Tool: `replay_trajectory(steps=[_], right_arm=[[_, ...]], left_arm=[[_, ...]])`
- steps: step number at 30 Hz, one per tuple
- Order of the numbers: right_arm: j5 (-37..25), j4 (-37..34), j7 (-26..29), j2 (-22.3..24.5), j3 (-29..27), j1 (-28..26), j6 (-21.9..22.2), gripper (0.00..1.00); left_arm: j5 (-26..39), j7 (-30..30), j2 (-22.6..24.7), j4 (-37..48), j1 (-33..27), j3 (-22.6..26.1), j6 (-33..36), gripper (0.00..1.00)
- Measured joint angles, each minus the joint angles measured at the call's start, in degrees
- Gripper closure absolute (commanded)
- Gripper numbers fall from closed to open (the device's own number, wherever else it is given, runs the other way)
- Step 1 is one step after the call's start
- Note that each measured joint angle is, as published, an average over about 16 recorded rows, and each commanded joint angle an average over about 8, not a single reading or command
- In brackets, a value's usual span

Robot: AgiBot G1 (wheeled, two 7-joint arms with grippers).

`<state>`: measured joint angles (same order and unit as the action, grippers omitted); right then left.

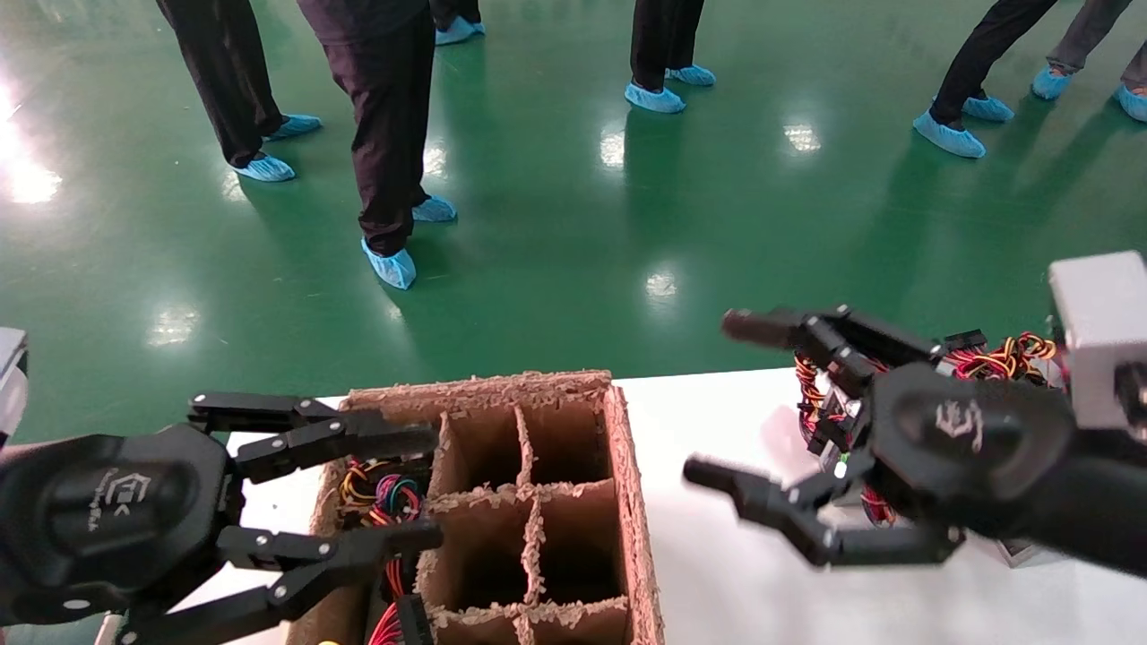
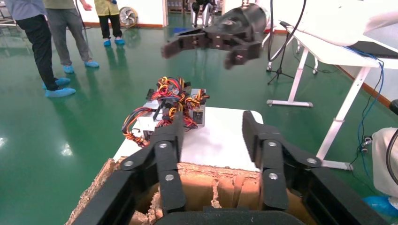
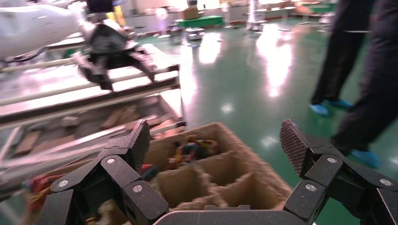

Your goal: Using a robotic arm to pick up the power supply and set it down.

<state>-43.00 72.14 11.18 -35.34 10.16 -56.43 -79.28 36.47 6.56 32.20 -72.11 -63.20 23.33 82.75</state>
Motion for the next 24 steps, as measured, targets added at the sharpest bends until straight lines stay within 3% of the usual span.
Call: replay_trajectory(steps=[12,24], right_arm=[[1.2,1.5,-0.5,0.4,6.1,-5.3,-6.7,0.0],[1.4,1.6,-0.5,0.4,6.6,-5.8,-7.2,0.0]], left_arm=[[0.0,0.0,0.0,0.0,0.0,0.0,0.0,0.0],[0.0,0.0,0.0,0.0,0.0,0.0,0.0,0.0]])
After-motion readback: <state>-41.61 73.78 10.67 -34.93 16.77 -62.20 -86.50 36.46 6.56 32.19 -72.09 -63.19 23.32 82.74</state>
